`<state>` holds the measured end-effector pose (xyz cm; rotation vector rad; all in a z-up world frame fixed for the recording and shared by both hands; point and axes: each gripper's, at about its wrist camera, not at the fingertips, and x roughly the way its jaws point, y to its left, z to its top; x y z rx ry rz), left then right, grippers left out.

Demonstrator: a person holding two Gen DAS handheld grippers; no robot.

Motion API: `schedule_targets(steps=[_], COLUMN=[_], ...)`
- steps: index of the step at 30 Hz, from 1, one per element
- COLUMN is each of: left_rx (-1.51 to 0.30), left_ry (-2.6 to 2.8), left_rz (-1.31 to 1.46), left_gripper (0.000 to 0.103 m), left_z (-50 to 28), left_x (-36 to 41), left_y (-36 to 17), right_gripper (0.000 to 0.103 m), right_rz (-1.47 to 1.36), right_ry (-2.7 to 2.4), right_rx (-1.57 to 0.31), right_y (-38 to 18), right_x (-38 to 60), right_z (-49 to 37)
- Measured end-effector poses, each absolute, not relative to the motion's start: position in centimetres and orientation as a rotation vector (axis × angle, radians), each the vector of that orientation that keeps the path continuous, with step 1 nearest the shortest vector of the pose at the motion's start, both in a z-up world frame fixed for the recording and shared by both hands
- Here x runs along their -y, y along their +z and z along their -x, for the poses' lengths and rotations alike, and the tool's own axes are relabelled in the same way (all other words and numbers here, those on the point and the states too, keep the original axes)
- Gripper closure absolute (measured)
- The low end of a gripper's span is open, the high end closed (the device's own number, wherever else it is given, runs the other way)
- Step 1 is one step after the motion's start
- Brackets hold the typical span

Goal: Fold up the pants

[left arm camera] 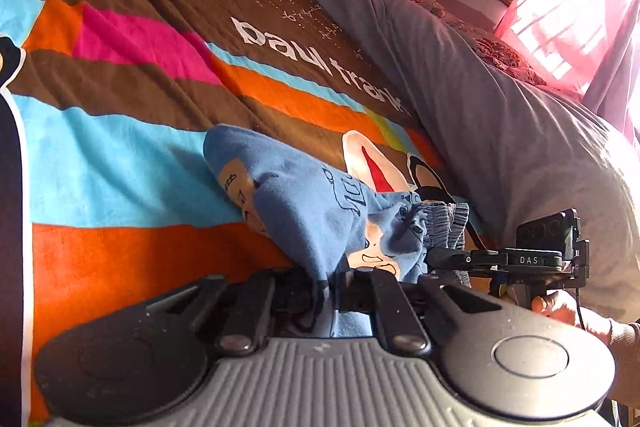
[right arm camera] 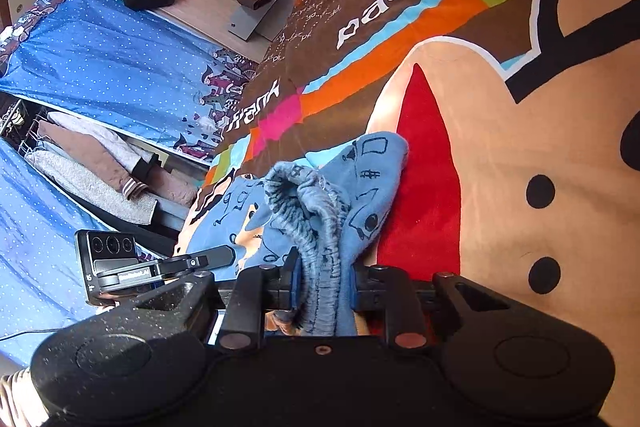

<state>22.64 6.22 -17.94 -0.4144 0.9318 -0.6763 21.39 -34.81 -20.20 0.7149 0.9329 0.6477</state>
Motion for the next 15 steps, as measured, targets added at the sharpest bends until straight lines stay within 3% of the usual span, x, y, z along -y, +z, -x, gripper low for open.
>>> schedule_targets(steps=[15], left_rx=[-0.868], left_ry=[-0.66], left_rz=[0.368], left_gripper=[0.094], left_z=[-21.5], left_x=[-5.8], left_y=[-13.4], right_gripper=[0.081], right_rz=[-0.701], right_ry=[0.672], right_rx=[-0.869], right_y=[-16.0], right_x=[34.6], right_z=[-20.9])
